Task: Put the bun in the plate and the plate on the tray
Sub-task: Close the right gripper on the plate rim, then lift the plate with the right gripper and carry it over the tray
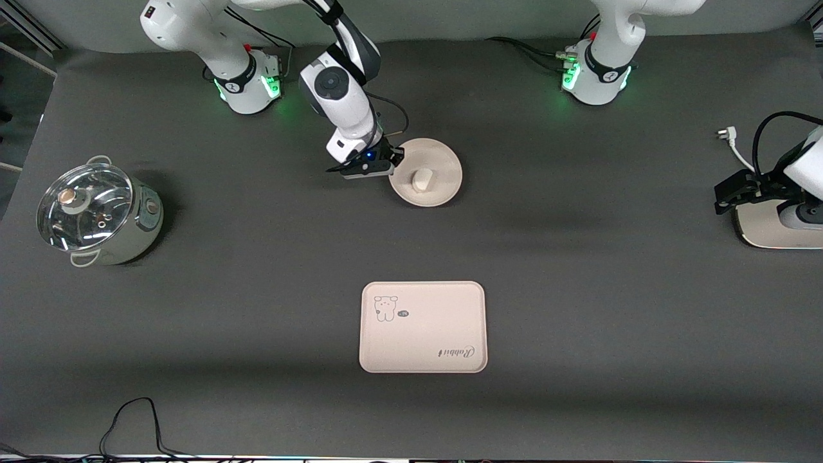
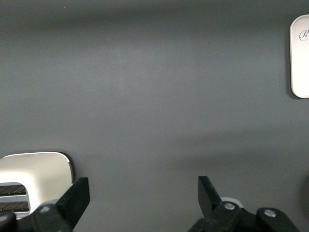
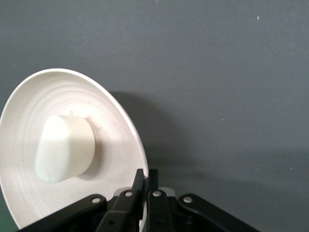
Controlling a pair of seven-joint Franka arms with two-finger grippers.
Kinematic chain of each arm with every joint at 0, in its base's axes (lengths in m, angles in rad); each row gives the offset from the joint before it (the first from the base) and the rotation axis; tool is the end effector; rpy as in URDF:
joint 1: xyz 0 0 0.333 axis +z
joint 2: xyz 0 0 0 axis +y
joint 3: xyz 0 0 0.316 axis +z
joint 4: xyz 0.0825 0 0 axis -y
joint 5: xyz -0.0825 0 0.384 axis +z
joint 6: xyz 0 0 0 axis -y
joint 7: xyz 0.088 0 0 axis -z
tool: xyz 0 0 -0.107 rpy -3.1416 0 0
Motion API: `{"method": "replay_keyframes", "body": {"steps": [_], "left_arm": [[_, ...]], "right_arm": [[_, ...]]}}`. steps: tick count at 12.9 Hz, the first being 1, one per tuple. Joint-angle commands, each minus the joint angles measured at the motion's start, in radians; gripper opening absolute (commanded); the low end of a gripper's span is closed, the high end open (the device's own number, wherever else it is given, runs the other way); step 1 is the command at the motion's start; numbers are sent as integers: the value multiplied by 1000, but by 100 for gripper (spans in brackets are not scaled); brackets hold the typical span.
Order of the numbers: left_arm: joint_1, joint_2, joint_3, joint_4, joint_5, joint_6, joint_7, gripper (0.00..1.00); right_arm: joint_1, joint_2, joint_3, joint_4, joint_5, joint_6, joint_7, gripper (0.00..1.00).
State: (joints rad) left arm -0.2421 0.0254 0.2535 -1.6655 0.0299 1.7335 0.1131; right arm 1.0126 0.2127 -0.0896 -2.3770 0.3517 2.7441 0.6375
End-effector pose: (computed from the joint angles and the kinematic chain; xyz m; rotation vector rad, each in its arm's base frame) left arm 0.5738 0.0077 0.5801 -3.0980 0.1645 -0.0637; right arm 0.3254 0.4064 0.2480 -2.9309 0.0369 -0.0160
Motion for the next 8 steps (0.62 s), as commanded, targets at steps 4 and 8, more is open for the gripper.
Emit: {"method": "replay_keyframes", "body": {"steps": [4, 8], "left_arm": [[-23, -13, 6, -6, -5, -3, -6, 100], [-20, -13, 6, -6, -5, -6, -6, 100]], "right_arm": [[-8, -171, 1, -5, 23, -88, -93, 2], [-43, -237, -1, 25, 23, -173, -136, 2]]}}
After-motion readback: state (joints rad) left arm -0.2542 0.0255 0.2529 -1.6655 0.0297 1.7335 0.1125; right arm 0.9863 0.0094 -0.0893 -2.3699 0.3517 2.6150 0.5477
